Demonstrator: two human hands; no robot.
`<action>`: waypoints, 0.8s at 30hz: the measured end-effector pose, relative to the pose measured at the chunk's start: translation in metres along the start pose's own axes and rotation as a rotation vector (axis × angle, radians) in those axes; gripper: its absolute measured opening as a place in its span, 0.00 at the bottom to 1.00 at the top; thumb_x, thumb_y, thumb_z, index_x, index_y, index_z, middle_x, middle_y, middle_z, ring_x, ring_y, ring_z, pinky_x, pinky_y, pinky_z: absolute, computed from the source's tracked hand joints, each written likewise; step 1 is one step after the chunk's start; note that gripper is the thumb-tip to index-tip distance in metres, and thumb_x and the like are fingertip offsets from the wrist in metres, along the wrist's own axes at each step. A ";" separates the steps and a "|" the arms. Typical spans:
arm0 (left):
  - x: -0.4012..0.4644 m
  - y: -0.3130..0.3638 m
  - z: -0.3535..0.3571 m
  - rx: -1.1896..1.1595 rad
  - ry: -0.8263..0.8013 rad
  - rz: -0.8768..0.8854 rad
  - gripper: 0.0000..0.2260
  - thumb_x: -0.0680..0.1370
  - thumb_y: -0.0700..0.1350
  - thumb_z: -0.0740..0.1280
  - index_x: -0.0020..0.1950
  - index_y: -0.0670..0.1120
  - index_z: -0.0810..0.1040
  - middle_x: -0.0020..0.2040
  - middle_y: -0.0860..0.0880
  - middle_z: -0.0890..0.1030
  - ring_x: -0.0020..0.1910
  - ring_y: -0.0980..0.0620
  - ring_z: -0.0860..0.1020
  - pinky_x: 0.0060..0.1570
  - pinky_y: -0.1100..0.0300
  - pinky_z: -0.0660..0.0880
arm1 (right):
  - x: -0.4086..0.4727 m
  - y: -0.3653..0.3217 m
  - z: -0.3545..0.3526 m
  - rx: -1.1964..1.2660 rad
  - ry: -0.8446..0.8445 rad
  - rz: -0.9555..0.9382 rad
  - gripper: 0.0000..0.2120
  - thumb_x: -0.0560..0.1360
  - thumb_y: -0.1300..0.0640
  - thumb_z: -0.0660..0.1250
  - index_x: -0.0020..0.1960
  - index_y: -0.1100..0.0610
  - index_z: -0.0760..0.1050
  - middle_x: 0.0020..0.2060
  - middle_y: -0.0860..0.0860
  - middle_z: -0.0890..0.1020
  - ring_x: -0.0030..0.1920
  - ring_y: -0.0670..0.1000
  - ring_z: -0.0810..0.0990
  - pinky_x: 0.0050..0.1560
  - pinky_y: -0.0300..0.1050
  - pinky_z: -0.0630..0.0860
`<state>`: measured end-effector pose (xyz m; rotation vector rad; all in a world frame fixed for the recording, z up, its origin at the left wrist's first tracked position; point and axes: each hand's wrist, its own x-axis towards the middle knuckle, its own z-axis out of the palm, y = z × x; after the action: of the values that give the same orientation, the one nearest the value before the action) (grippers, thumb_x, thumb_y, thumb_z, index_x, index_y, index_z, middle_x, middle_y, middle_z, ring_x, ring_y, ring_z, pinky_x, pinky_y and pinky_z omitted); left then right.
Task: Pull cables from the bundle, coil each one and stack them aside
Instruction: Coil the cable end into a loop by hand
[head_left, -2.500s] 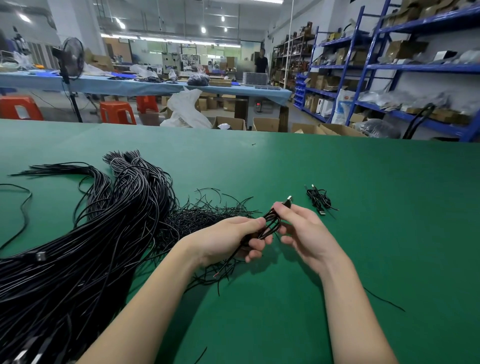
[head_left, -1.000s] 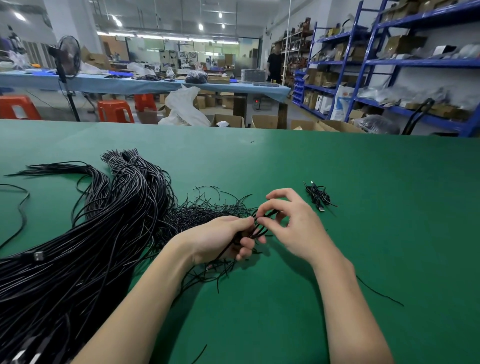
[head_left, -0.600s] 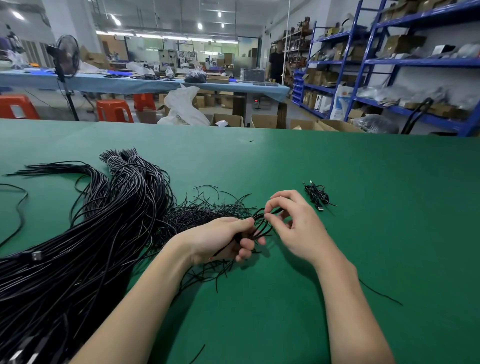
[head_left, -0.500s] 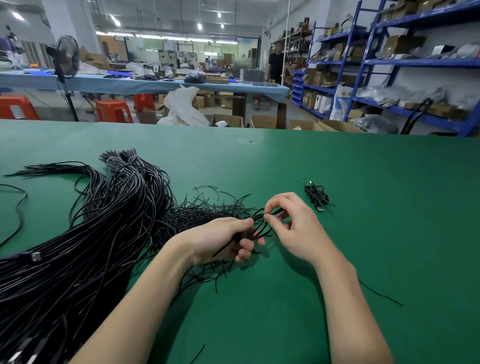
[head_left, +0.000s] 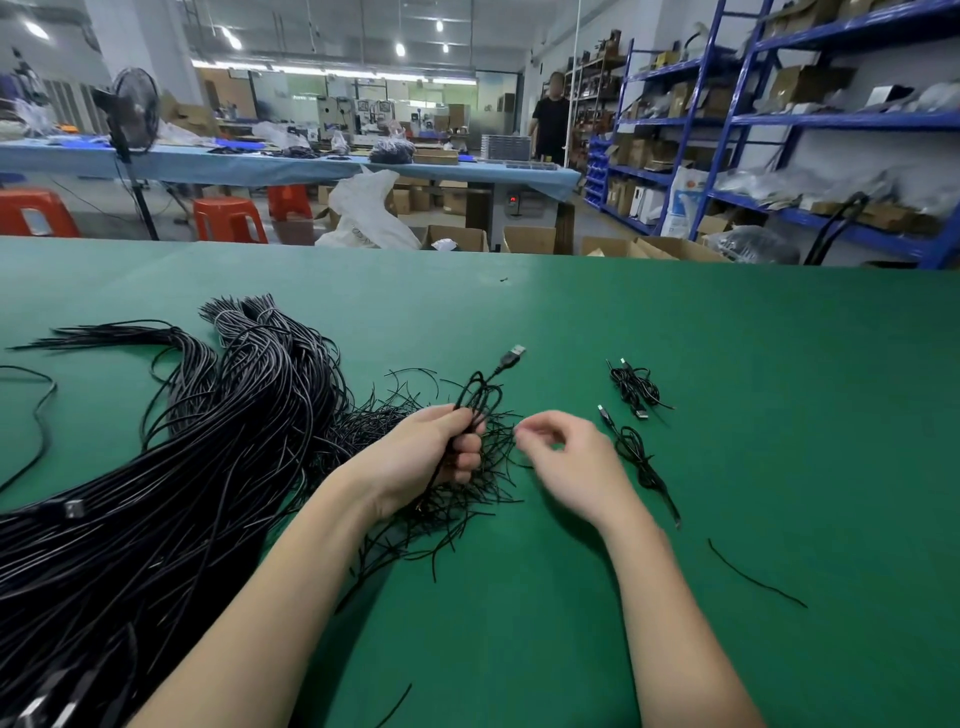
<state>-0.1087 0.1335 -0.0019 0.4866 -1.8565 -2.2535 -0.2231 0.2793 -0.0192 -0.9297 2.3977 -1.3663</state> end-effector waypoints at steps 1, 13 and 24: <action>0.001 0.000 -0.001 -0.027 0.028 0.012 0.11 0.86 0.43 0.55 0.46 0.44 0.71 0.31 0.53 0.67 0.29 0.54 0.67 0.29 0.64 0.67 | -0.002 -0.001 0.004 -0.141 -0.037 -0.051 0.06 0.76 0.46 0.71 0.51 0.43 0.82 0.43 0.35 0.83 0.36 0.34 0.76 0.42 0.33 0.71; 0.010 -0.006 -0.003 0.135 0.252 0.076 0.11 0.85 0.44 0.54 0.43 0.48 0.69 0.28 0.57 0.69 0.27 0.56 0.68 0.29 0.63 0.66 | -0.011 -0.014 0.025 -0.478 -0.064 -0.182 0.02 0.77 0.44 0.69 0.47 0.41 0.79 0.47 0.39 0.81 0.49 0.46 0.78 0.47 0.44 0.70; 0.013 -0.012 -0.001 0.239 0.228 0.041 0.11 0.84 0.50 0.54 0.43 0.50 0.66 0.27 0.58 0.65 0.29 0.56 0.63 0.26 0.63 0.61 | -0.005 0.002 -0.002 -0.194 -0.031 -0.101 0.04 0.79 0.50 0.68 0.45 0.44 0.78 0.38 0.39 0.84 0.29 0.37 0.73 0.39 0.42 0.72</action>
<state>-0.1200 0.1302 -0.0152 0.7028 -2.0015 -1.8698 -0.2215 0.2846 -0.0202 -1.1255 2.5252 -1.1569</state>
